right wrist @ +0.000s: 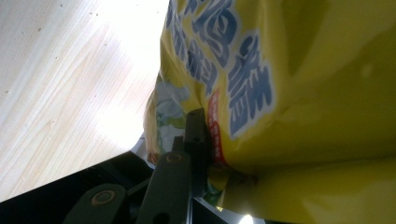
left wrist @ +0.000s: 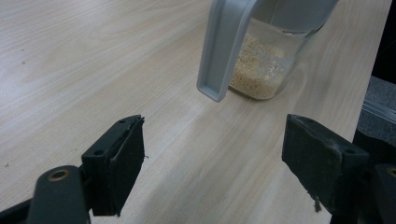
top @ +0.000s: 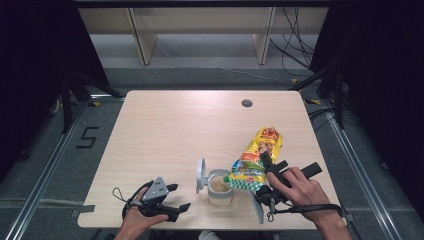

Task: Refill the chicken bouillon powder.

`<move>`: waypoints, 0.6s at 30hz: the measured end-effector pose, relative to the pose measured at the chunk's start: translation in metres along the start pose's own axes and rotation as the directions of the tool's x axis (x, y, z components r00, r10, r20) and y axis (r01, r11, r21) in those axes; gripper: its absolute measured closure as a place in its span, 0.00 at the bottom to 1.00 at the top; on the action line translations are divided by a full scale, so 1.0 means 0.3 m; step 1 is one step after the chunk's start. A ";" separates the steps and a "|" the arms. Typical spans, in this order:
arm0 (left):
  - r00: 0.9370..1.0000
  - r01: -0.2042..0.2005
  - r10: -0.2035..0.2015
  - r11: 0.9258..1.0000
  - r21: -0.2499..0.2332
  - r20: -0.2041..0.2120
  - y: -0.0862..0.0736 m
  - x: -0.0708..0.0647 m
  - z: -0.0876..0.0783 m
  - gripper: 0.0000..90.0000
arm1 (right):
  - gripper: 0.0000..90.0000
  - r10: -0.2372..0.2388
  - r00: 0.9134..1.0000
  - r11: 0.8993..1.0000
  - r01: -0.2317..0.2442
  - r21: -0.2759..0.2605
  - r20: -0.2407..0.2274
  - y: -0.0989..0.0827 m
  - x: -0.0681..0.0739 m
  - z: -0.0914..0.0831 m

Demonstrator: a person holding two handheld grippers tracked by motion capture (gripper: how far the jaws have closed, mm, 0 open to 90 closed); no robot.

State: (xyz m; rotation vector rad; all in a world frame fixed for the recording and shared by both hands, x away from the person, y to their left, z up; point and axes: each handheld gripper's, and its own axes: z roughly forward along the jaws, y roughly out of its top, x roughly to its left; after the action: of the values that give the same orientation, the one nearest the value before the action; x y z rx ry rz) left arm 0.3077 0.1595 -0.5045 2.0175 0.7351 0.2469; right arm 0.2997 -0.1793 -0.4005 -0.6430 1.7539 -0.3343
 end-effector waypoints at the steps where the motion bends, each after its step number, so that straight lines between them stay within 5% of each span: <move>1: 1.000 0.001 -0.002 1.000 -0.008 -0.003 -0.001 -0.001 0.003 0.23 | 0.86 -0.007 1.000 1.000 0.007 -0.002 0.000 0.000 -0.002 0.001; 18: 1.000 0.000 0.000 1.000 0.002 0.000 0.000 0.000 0.000 0.23 | 0.87 -0.022 1.000 1.000 0.022 -0.003 0.012 -0.008 -0.010 0.002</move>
State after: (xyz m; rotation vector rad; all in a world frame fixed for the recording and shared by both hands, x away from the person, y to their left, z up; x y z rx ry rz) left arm 0.3077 0.1595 -0.5044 2.0198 0.7353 0.2466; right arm 0.3014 -0.1794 -0.3970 -0.6658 1.7375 -0.3425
